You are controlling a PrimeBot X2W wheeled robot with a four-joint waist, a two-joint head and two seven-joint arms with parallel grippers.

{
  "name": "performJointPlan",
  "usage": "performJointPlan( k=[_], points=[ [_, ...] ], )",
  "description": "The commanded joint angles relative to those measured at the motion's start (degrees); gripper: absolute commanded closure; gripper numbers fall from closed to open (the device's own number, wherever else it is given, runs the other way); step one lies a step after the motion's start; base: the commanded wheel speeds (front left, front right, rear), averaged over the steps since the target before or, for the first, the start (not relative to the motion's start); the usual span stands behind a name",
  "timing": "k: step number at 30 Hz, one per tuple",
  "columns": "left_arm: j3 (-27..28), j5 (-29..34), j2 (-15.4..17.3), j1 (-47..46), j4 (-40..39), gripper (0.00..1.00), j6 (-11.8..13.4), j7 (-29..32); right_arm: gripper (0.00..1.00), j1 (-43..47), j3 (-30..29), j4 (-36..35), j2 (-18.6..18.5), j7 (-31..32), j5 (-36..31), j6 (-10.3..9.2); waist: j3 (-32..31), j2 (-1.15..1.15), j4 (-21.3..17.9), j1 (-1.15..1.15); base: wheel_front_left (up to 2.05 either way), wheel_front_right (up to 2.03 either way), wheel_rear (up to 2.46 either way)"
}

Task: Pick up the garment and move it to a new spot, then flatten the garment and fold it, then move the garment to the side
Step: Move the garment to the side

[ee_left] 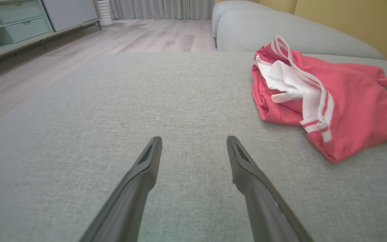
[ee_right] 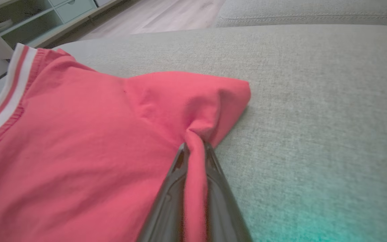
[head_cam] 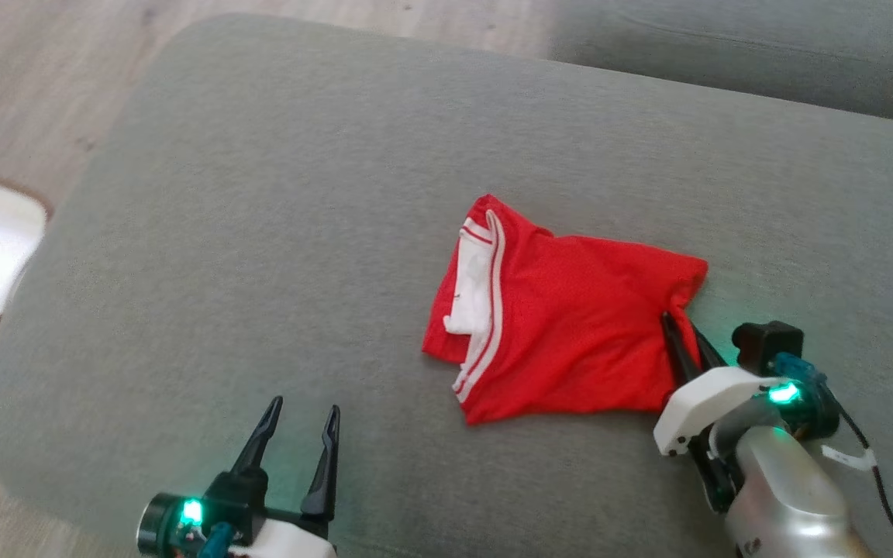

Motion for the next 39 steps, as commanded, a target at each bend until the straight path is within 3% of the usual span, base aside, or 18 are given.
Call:
performJointPlan(
  k=[1, 13, 19, 25, 30, 33, 39],
  points=[
    [1.79, -0.46, 0.06, -0.72, -1.92, 0.0, 0.2, -0.3, 1.0, 0.49, 1.29, 0.58, -0.15, -0.36, 0.12, -0.05, -1.04, 0.0, -3.59, 0.0, 0.0, 0.0, 0.0],
    [0.46, -1.36, 0.05, -3.61, -2.97, 0.0, -0.24, -0.3, 1.0, 1.17, 5.17, -2.11, -0.15, -2.23, 1.85, -0.05, -2.24, 0.0, -29.12, 0.0, 0.0, 0.0, 0.0],
    [-1.48, -2.12, 0.05, -5.36, -3.46, 0.0, 0.1, -0.3, 1.0, 2.51, 7.22, -4.68, -0.15, -2.29, 3.55, -0.05, -1.4, 0.0, -37.67, 0.0, 0.0, 0.0, 0.0],
    [-2.25, -4.98, 0.05, -5.35, -3.62, 0.0, 0.72, -0.3, 1.0, 2.77, 8.52, -6.54, -0.15, -2.3, 3.23, -0.05, -0.7, 0.0, -40.41, 0.0, 0.0, 0.0, 0.0],
    [-2.37, -4.45, 0.05, -4.69, -3.63, 0.0, 0.46, -0.3, 1.0, -4.57, 8.91, -8.05, -0.54, -0.98, -3.08, -0.05, 1.44, 0.0, -40.32, 0.0, 0.0, 0.0, 0.0],
    [-1.35, -4.99, 0.05, -4.63, -3.36, 0.0, 0.56, -0.3, 1.0, -9.78, 5.92, -7.98, -2.45, 0.54, -5.47, -0.05, 2.33, 0.0, -39.07, 0.0, 0.0, 0.0, 0.0],
    [-0.29, -3.88, 0.05, -4.93, -3.1, 0.0, 0.42, -0.3, 1.0, -18.92, 1.95, -5.15, -10.99, 3.93, -12.9, -0.05, 3.93, 0.0, -36.0, 0.0, 0.0, 0.0, 0.0]
  ],
)
